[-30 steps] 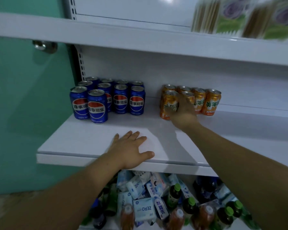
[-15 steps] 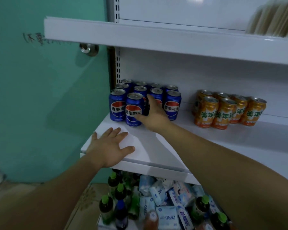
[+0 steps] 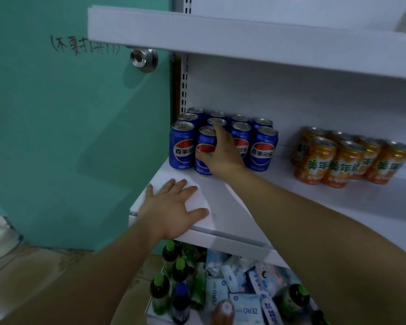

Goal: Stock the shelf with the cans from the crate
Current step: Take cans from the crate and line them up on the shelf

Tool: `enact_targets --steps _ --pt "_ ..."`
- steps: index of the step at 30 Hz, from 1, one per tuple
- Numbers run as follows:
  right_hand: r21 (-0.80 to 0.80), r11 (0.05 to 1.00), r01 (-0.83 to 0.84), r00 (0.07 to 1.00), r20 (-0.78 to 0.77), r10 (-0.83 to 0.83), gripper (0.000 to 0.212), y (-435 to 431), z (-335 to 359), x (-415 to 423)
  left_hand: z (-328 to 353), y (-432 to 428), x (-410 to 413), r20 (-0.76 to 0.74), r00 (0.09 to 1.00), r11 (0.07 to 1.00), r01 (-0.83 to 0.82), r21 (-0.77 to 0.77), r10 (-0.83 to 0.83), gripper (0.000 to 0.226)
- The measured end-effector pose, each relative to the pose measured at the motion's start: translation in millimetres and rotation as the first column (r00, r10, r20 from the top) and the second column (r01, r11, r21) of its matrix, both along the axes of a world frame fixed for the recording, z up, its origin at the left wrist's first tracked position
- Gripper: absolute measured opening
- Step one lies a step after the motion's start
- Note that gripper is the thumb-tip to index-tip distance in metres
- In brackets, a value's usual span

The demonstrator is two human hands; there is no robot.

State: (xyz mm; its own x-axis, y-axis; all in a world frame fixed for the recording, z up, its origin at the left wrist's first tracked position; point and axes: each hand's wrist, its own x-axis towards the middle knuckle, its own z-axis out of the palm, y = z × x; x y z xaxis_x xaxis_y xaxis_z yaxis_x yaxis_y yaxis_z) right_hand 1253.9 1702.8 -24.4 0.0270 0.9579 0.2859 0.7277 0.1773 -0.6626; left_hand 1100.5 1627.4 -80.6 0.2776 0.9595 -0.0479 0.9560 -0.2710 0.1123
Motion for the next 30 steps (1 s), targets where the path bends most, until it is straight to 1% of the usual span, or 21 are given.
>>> enact_targets --steps 3,5,6,8,10,11,13,15,16,18,20,22,25,30 --pt "-0.072 0.997 0.016 0.998 0.068 -0.011 0.095 -17.5 5.4 14.1 2.5 0.5 -0.3 0.002 1.000 1.000 0.005 -0.021 -0.005 0.076" --pt "-0.104 0.993 0.056 0.989 0.140 -0.041 0.093 -38.0 12.8 35.4 5.2 0.3 -1.1 0.010 1.000 0.998 0.005 -0.057 -0.005 0.076" --pt "-0.112 0.991 0.073 0.985 0.162 -0.055 0.089 -50.7 17.8 50.0 7.2 0.1 -1.9 0.006 1.000 0.997 0.002 -0.078 -0.002 0.076" --pt "-0.088 0.991 0.100 0.971 0.227 -0.078 0.074 -81.9 29.0 85.0 14.3 -1.2 0.9 -0.013 1.000 0.993 -0.008 -0.119 0.006 0.077" --pt "-0.079 0.982 0.171 0.943 0.303 -0.140 0.063 -119.7 38.9 123.1 25.0 -6.5 17.7 -0.003 1.000 0.986 -0.002 -0.165 0.001 0.082" --pt "-0.084 0.969 0.234 0.923 0.332 -0.194 0.061 -140.2 42.7 142.6 30.7 -11.5 33.7 0.023 0.999 0.981 0.035 -0.188 -0.031 0.084" --pt "-0.086 0.938 0.337 0.886 0.365 -0.284 0.063 -184.6 48.0 182.8 41.6 -29.6 81.3 0.108 0.981 0.959 0.183 -0.217 -0.163 0.088" --pt "-0.128 0.894 0.429 0.860 0.362 -0.360 0.067 -228.4 50.7 220.0 49.5 -58.8 136.9 0.205 0.932 0.917 0.340 -0.207 -0.299 0.087" --pt "-0.164 0.855 0.492 0.837 0.360 -0.412 0.071 -253.3 51.5 239.1 52.5 -78.3 166.2 0.239 0.898 0.888 0.416 -0.194 -0.368 0.084" --pt "-0.206 0.773 0.600 0.779 0.369 -0.507 0.078 -305.5 49.8 274.9 54.8 -123.4 222.4 0.262 0.816 0.812 0.563 -0.155 -0.516 0.079" --pt "-0.213 0.704 0.678 0.723 0.368 -0.585 0.079 -360.2 43.9 305.9 52.9 -171.8 271.3 0.263 0.719 0.715 0.687 -0.130 -0.643 0.076" --pt "-0.217 0.624 0.751 0.656 0.361 -0.663 0.079 -414.6 34.0 331.7 42.9 -218.2 312.3 0.263 0.623 0.610 0.780 -0.140 -0.737 0.077" --pt "-0.265 0.492 0.829 0.558 0.333 -0.760 0.079 -494.1 13.1 358.3 16.1 -280.1 362.0 0.233 0.505 0.470 0.862 -0.191 -0.831 0.080" --pt "-0.364 0.281 0.888 0.400 0.310 -0.862 0.078 -608.0 -35.3 381.3 -31.9 -358.8 416.8 0.176 0.349 0.266 0.889 -0.373 -0.920 0.078"
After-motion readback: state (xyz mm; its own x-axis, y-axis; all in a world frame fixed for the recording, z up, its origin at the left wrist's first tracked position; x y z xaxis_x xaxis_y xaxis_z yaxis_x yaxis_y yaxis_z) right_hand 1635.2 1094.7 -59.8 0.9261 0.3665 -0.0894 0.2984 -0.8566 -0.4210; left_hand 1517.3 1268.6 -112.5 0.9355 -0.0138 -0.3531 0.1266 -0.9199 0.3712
